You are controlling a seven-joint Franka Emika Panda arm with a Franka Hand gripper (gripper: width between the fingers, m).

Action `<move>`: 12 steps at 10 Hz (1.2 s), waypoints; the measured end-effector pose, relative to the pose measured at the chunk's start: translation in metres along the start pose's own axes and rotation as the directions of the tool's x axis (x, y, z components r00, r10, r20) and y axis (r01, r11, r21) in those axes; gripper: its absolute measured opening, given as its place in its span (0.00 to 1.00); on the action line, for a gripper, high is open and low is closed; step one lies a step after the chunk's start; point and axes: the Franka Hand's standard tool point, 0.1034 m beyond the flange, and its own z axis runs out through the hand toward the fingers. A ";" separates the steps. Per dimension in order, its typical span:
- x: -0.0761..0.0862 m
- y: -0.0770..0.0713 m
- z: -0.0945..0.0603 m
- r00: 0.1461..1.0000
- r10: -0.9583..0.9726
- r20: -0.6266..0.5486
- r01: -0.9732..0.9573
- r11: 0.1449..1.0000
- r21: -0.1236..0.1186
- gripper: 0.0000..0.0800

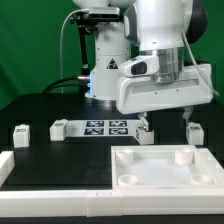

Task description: Assemble one leg

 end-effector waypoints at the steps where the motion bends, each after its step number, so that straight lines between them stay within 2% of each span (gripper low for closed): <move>1: -0.004 -0.018 0.001 0.989 0.151 0.005 -0.151 0.988 0.010 0.81; 2: -0.009 -0.040 0.001 0.968 0.252 0.010 -0.252 0.967 0.021 0.81; 3: -0.011 -0.053 0.002 0.972 0.237 0.012 -0.237 0.971 0.026 0.81; 4: -0.011 -0.057 0.003 0.974 0.228 0.013 -0.228 0.973 0.027 0.81; 5: -0.012 -0.054 0.004 0.976 0.216 0.036 -0.217 0.976 0.020 0.81; 7: -0.011 -0.055 0.003 0.976 0.214 0.031 -0.215 0.976 0.022 0.81; 8: -0.016 -0.051 0.005 0.977 0.189 0.101 -0.191 0.982 0.004 0.81; 9: -0.012 -0.047 0.004 0.967 0.185 0.175 -0.187 0.982 -0.005 0.81; 10: -0.016 -0.042 0.006 0.952 0.165 0.257 -0.167 0.986 -0.012 0.81; 11: -0.022 -0.042 0.009 0.919 0.171 0.354 -0.173 0.985 -0.026 0.81; 12: -0.023 -0.045 0.010 0.889 0.160 0.430 -0.163 0.986 -0.029 0.81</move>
Offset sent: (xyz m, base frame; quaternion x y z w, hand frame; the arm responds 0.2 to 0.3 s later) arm 0.0042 0.0269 -0.0014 0.0070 0.0151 0.0363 0.9992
